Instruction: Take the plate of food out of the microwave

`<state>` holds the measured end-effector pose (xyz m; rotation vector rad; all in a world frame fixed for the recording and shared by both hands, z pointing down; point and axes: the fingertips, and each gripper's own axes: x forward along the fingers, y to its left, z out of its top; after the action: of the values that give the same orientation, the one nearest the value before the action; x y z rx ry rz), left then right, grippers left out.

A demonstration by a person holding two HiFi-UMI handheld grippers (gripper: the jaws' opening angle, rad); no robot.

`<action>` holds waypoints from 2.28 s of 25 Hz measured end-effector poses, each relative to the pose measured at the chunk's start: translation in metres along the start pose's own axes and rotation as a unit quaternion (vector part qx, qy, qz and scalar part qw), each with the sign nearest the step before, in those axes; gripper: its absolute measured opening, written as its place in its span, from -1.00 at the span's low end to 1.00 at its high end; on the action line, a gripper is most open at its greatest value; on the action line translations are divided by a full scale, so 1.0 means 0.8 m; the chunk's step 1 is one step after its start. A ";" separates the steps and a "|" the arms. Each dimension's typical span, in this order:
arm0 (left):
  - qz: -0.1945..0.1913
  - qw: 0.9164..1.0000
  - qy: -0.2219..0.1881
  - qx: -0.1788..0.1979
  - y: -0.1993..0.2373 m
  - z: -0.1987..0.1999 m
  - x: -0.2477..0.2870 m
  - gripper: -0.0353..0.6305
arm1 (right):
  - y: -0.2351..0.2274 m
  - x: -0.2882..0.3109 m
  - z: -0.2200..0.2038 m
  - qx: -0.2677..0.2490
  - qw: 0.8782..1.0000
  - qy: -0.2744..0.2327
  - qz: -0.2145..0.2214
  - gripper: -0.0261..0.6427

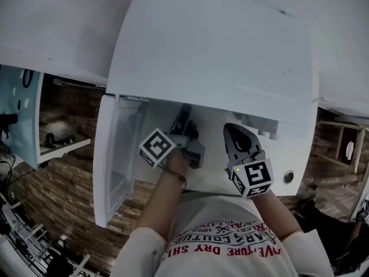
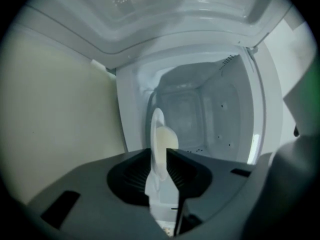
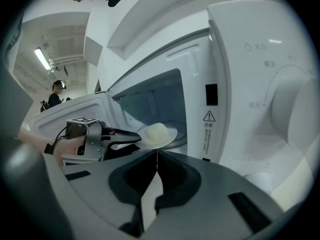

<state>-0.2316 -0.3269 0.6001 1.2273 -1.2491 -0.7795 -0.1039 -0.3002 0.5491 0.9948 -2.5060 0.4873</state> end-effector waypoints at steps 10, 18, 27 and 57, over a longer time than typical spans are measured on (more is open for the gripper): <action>0.002 1.000 0.011 -0.007 0.006 0.001 0.001 -0.81 | -0.013 0.001 -0.007 -0.013 1.000 0.014 -0.013 -0.89; -0.032 0.999 0.006 -0.036 -0.002 -0.001 -0.014 -0.84 | -0.012 -0.003 -0.010 -0.014 0.999 0.016 -0.028 -0.89; -0.067 0.997 0.005 -0.038 -0.016 -0.005 -0.049 -0.84 | 0.005 -0.021 -0.017 -0.017 0.999 0.012 -0.040 -0.89; -0.161 0.985 0.056 0.013 -0.148 -0.064 -0.223 -0.84 | 0.070 -0.159 0.029 -0.006 0.985 -0.107 -0.133 -0.89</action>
<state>-0.1989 -0.1738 0.4458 1.4956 -0.9838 -0.9154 -0.0641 -0.1998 0.4583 1.4196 -2.4984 0.2951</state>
